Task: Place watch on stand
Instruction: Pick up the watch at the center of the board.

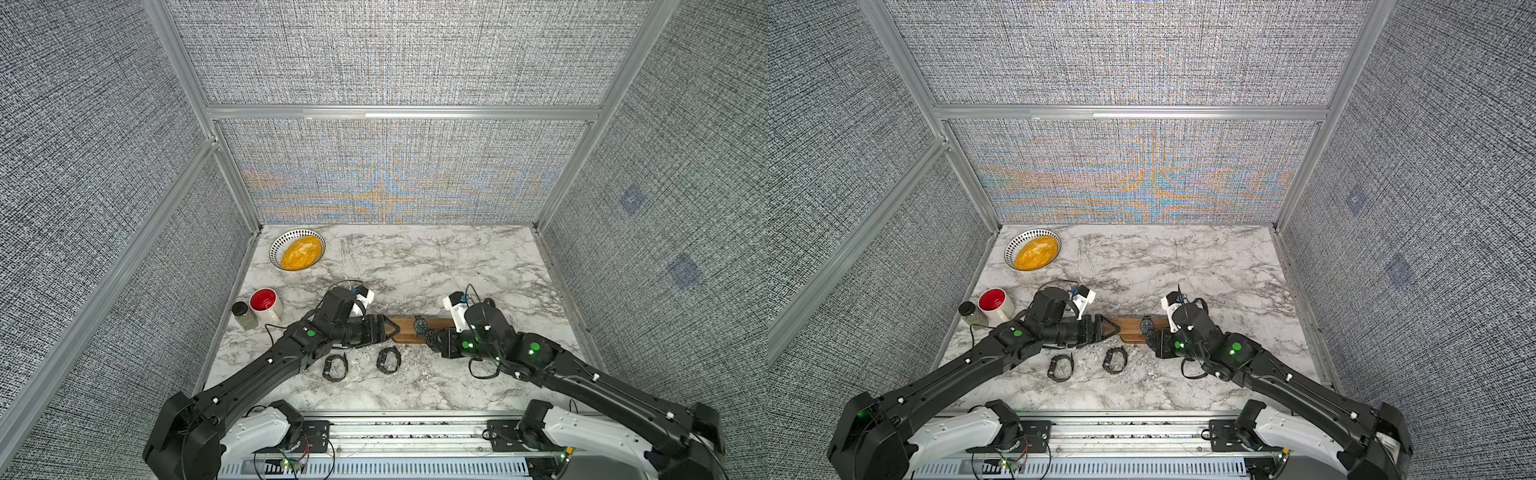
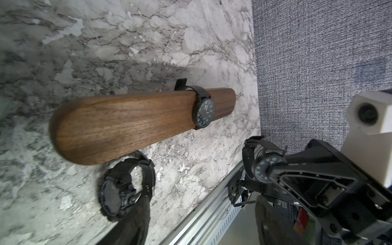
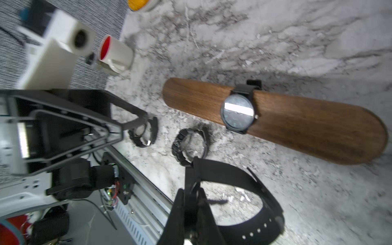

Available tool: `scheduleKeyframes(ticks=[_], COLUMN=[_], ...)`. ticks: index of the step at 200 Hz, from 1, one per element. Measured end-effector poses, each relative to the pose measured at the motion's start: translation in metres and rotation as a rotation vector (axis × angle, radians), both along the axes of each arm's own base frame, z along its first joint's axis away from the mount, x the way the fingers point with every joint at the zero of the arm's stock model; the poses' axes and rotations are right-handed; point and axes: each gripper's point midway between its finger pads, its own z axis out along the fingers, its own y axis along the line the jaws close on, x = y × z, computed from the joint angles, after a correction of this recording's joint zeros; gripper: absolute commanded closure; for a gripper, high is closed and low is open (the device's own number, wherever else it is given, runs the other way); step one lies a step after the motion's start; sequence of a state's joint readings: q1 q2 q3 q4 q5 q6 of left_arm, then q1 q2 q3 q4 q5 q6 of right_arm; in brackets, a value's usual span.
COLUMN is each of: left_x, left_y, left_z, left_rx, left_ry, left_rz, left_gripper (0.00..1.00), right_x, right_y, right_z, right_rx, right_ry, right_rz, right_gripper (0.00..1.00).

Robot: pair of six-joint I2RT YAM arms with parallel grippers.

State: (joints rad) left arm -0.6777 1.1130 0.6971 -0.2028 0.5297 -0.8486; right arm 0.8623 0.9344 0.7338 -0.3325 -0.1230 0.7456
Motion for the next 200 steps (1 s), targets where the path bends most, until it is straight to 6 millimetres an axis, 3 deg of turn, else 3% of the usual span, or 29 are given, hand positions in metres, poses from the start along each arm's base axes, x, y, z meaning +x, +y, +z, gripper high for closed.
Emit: scheduleKeyframes(ticks=[80,145,179,200], left_x=[-0.003,-0.007,-0.009,-0.009], left_y=[-0.03,-0.043,-0.046,-0.048], left_z=[0.029,0.042,0.05,0.053], left_rx=[-0.148,-0.217,-0.256,-0.275], left_ry=[-0.013,-0.012,-0.021,-0.032], left_rz=[-0.047,-0.081,-0.091,-0.095], left_gripper=[0.28,0.29,0.32,0.32], right_x=[-0.012,-0.009,-0.004,-0.003], right_y=[0.028,0.044,0.051,0.055], right_z=[0.086,0.081,0.101,0.103], right_rx=[0.281,0.291,0.333,0.342], right_ry=[-0.148,-0.131,-0.166,-0.166], right_rz=[0.156,0.198,0.213,0.229], right_gripper=[1.0,1.0,1.0,1.0])
